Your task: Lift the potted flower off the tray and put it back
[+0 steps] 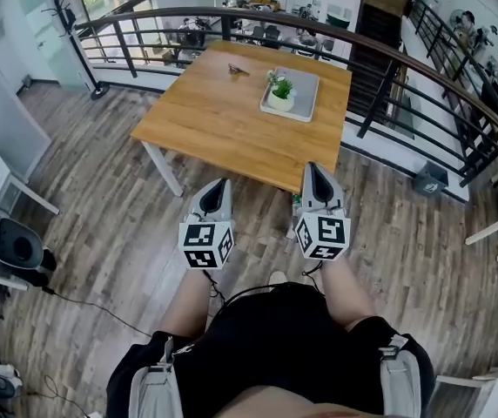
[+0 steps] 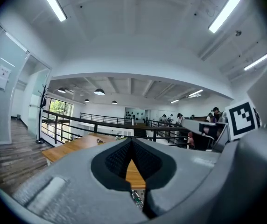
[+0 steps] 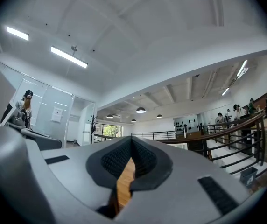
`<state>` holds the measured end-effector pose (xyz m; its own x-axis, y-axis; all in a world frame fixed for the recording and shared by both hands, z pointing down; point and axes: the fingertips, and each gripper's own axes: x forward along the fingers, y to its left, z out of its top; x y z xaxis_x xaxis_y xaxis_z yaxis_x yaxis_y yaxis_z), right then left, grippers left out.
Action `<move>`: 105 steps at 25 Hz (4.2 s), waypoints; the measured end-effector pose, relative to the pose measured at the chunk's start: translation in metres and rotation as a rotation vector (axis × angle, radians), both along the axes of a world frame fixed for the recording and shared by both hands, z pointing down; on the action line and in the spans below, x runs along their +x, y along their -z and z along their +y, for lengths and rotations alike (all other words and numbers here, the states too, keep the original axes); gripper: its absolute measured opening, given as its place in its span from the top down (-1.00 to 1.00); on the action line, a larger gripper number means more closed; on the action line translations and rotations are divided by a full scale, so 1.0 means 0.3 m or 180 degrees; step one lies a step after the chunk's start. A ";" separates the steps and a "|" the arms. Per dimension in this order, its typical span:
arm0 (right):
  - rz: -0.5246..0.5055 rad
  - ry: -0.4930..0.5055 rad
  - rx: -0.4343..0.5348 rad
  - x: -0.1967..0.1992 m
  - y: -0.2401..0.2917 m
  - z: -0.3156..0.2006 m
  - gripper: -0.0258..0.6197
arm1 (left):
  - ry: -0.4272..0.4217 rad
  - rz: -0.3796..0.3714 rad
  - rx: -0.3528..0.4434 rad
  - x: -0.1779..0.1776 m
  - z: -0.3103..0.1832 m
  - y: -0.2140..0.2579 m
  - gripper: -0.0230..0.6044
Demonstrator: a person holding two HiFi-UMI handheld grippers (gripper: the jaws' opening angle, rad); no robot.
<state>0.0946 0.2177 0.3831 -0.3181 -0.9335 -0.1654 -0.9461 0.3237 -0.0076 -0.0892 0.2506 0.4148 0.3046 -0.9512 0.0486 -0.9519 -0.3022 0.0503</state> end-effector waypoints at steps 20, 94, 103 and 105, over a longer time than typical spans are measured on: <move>-0.0043 -0.0004 0.0033 -0.061 -0.067 -0.788 0.93 | 0.0068 -0.0038 -0.0008 -0.067 -0.749 -0.040 0.89; -0.0103 -0.1899 -0.2273 -0.104 -1.172 -2.365 -0.77 | -0.0034 -0.0039 -0.1172 -0.452 -1.985 -0.480 0.89; 0.0062 -0.1549 -0.2452 -0.115 -1.160 -2.369 -0.78 | -0.0090 0.0004 -0.1142 -0.463 -1.976 -0.463 0.89; 0.0078 -0.1510 -0.2438 -0.106 -1.141 -2.358 -0.78 | -0.0109 0.0007 -0.1105 -0.453 -1.977 -0.445 0.89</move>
